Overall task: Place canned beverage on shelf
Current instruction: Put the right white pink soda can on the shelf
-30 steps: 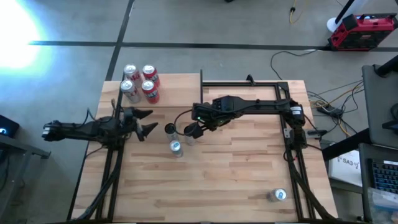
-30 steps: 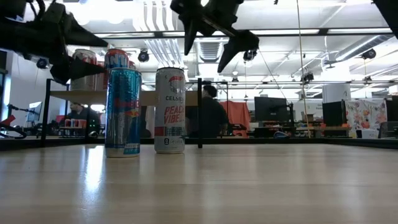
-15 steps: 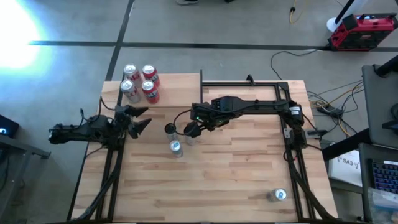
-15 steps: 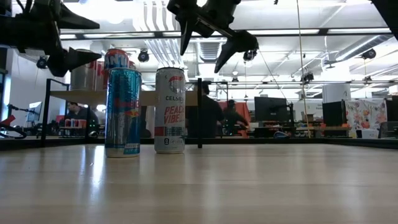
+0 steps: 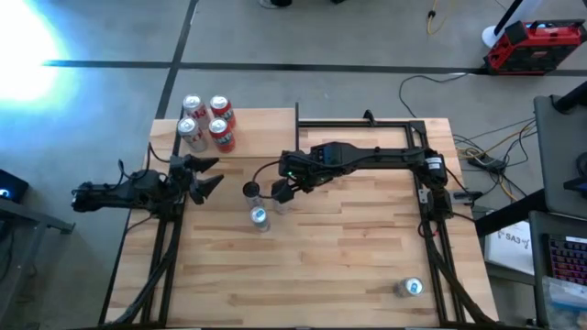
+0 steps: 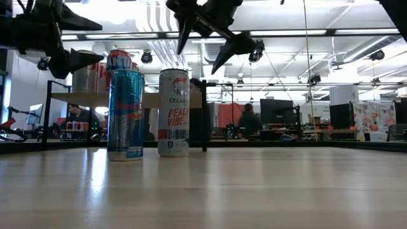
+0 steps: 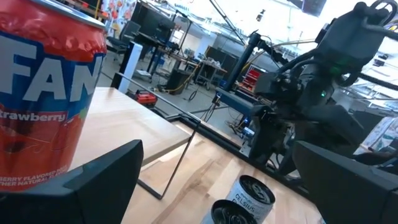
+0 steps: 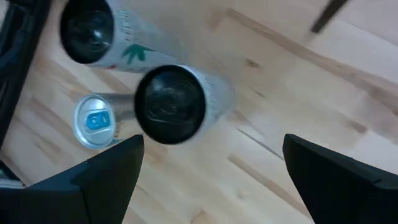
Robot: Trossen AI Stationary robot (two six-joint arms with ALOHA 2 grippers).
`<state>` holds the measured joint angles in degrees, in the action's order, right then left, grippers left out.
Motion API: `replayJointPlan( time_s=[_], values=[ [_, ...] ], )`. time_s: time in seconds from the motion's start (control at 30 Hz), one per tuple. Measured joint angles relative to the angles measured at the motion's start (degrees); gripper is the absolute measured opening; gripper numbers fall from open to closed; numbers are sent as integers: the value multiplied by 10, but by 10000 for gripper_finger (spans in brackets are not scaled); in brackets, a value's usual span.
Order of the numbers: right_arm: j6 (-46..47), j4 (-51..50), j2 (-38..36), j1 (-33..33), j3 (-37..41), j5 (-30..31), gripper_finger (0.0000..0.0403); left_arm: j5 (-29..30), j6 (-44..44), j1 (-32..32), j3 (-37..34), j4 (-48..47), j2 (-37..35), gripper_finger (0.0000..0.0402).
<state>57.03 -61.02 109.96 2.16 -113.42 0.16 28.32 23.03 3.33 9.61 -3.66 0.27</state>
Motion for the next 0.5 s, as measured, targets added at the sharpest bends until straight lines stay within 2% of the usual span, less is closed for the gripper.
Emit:
replayJointPlan(
  time_s=[0.5],
  values=[
    [-191, 18, 0, -16, 0, -4, 368, 0, 0, 0, 0, 0, 12, 398]
  ],
)
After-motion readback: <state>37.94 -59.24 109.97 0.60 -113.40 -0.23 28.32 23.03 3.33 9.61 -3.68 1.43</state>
